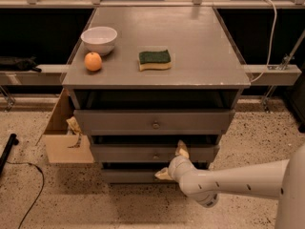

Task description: Open middle drawer

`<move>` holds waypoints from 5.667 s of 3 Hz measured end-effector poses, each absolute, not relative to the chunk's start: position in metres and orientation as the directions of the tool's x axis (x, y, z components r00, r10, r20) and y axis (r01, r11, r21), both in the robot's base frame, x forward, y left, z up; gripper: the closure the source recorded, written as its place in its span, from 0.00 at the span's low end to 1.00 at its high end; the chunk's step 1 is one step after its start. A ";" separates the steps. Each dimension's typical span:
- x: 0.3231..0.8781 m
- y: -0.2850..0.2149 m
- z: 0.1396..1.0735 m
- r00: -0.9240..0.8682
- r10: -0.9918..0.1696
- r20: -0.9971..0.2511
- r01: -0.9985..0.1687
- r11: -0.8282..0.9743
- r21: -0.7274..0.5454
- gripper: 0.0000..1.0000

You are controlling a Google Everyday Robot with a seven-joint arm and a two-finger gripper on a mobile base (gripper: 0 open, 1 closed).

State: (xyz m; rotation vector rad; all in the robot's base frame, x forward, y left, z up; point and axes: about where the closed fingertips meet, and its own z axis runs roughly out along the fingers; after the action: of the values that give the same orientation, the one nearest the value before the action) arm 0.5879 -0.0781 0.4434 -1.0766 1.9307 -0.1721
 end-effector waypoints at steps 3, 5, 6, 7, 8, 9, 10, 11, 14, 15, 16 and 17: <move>0.609 -0.074 0.473 -0.179 -0.791 -0.585 -0.528 0.579 -0.621 0.00; 0.607 -0.077 0.467 -0.188 -0.795 -0.576 -0.545 0.573 -0.612 0.00; 0.598 -0.112 0.430 -0.293 -0.819 -0.494 -0.550 0.567 -0.614 0.00; 0.595 -0.106 0.434 -0.275 -0.823 -0.496 -0.553 0.558 -0.619 0.00; 0.591 -0.082 0.454 -0.195 -0.851 -0.488 -0.553 0.507 -0.661 0.00; 0.600 -0.068 0.471 -0.150 -0.869 -0.472 -0.541 0.471 -0.696 0.00; 0.600 -0.068 0.471 -0.150 -0.869 -0.472 -0.542 0.471 -0.696 0.00; 0.601 -0.071 0.468 -0.170 -0.841 -0.513 -0.564 0.510 -0.649 0.00; 0.627 -0.123 0.445 -0.392 -0.560 -0.729 -0.543 0.781 -0.308 0.00; 0.627 -0.123 0.445 -0.395 -0.557 -0.731 -0.543 0.783 -0.303 0.00; 0.616 -0.109 0.437 -0.366 -0.611 -0.702 -0.566 0.745 -0.353 0.00; 0.621 -0.108 0.427 -0.361 -0.652 -0.667 -0.551 0.726 -0.411 0.00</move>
Offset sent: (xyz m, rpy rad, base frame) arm 0.0086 0.0028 0.0159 -0.1168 -0.0965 -0.0408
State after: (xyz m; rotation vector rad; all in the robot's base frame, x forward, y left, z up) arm 0.6208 -0.1079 0.4271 -0.9118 2.0525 -0.1457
